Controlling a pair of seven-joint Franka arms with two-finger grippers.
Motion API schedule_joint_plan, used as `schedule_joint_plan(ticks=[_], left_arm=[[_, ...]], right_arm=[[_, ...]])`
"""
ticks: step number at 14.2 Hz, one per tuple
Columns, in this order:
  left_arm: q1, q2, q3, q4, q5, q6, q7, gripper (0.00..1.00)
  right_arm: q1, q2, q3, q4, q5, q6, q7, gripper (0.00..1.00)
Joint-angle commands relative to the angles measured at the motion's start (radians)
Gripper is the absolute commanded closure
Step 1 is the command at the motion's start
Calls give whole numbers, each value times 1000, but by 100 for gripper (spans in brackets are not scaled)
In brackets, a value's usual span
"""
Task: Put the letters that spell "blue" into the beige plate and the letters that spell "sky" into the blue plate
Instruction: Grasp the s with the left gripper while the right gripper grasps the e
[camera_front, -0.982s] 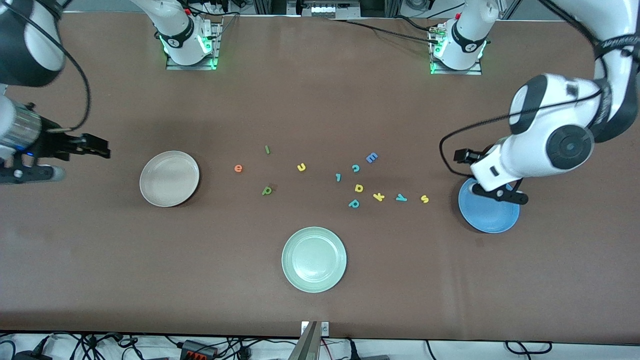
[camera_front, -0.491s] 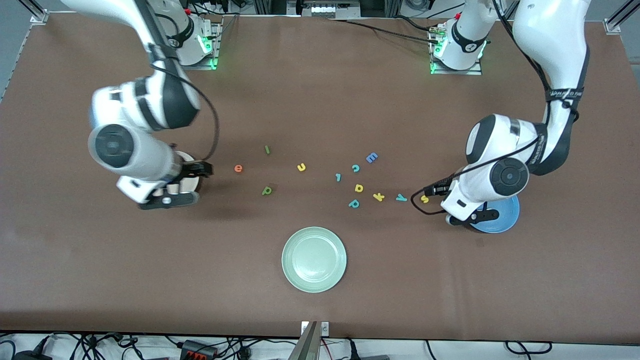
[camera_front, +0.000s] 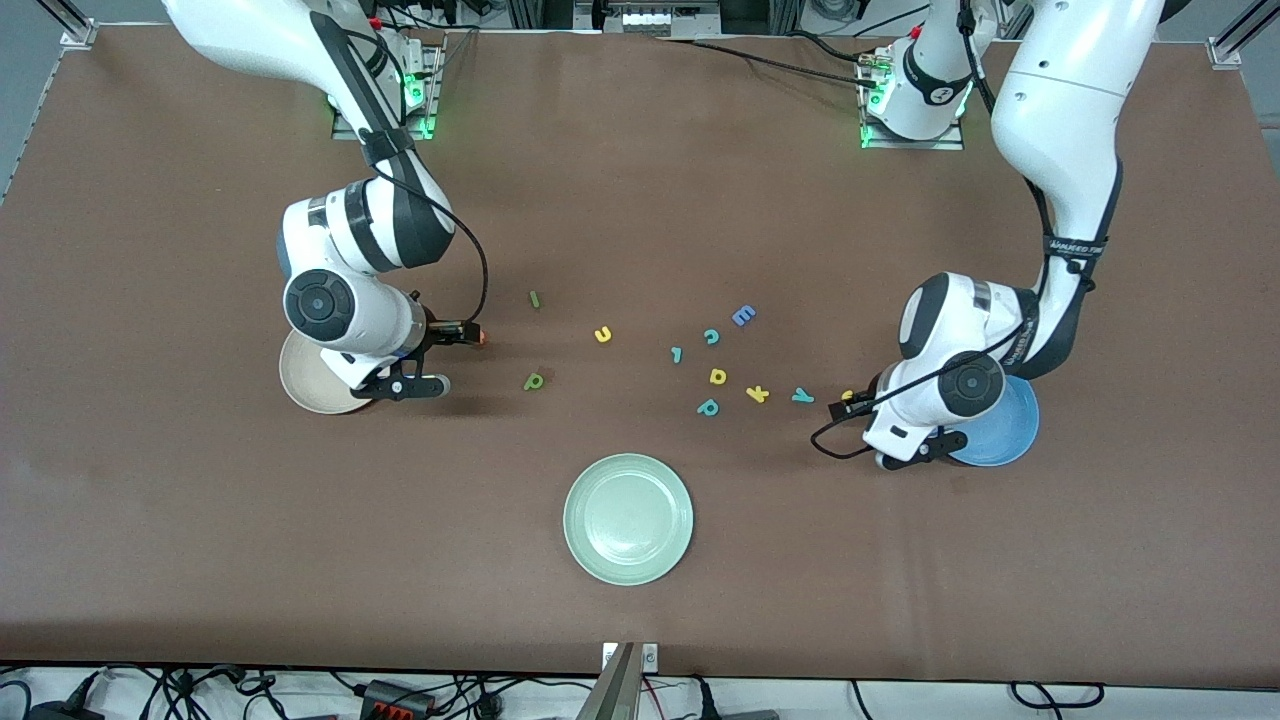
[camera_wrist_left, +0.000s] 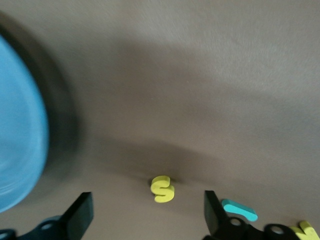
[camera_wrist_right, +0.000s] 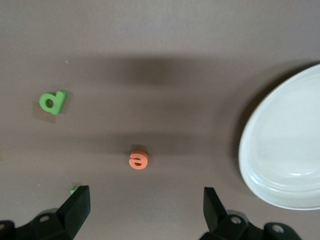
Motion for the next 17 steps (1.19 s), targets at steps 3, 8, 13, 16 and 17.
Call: schedule_joint_plan(ticks=[3,8,13,16,17], left_arm=[[2,-23,-6,-53,-7,56,0,35],[-9,4,-6,-56,-7,108,-2,38],[-9,4,-6,-61,-7,100,0,61],[-15,4,-6,-72,-7,99,1,77],[-15,4,-6,-72,-7,97,1,80]], right_arm=[[63,55,-2,-28,15,98,83,0],[68,79,-2,-79,14,176,83,9],[80,78,-2,-130,14,222,83,23],[79,79,-2,-136,14,230,83,28],[79,81,0,-136,14,230,83,31]])
